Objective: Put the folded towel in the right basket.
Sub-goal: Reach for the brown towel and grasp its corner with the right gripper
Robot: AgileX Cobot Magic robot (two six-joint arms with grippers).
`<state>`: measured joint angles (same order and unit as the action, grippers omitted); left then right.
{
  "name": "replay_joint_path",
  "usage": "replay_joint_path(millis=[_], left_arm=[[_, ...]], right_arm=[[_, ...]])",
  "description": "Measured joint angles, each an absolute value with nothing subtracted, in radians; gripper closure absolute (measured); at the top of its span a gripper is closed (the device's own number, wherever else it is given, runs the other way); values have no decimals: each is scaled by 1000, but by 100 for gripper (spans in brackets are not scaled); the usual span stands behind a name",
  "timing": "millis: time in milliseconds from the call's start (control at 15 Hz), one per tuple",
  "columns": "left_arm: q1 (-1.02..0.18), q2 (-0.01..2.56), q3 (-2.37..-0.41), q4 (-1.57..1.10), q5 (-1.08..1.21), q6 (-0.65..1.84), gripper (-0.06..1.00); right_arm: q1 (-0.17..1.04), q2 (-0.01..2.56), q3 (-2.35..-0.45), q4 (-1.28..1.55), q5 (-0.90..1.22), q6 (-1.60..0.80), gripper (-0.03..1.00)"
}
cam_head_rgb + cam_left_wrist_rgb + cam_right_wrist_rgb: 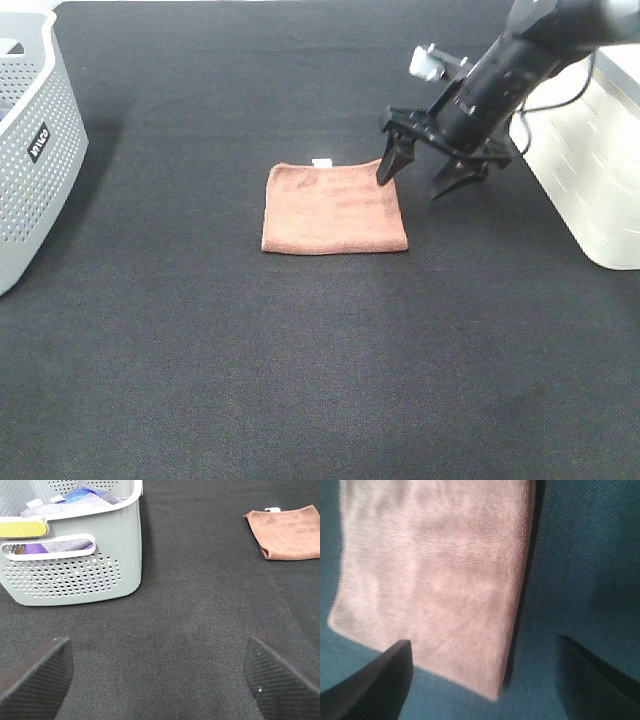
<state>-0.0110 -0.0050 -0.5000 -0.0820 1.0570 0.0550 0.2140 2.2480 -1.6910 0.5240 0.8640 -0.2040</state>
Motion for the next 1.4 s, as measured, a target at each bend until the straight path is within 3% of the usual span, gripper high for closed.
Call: replay_joint_path(millis=[533,733,933,1067,1267,1400], left_arm=[[-11,-5,-500,-82,1057,55,7],[-11,-5,-500,-82,1057,55,7],[-11,-5,-500,-82,1057,55,7],[-11,-5,-500,-82,1057,55,7],[-11,-5,-500,-82,1057,55,7],[-11,-5,-500,-82,1057,55,7]], right_arm=[[215,2394,-1816,553,891,-212,25],[230,2403,-1816,541,886,-226,35],[251,2420,-1827,543,885,-229,39],[265,2423,-1828,542,877,-229,52],[277,2439,-1858,532,888,-229,91],[279,2436,-1907,509,927,-228,94]])
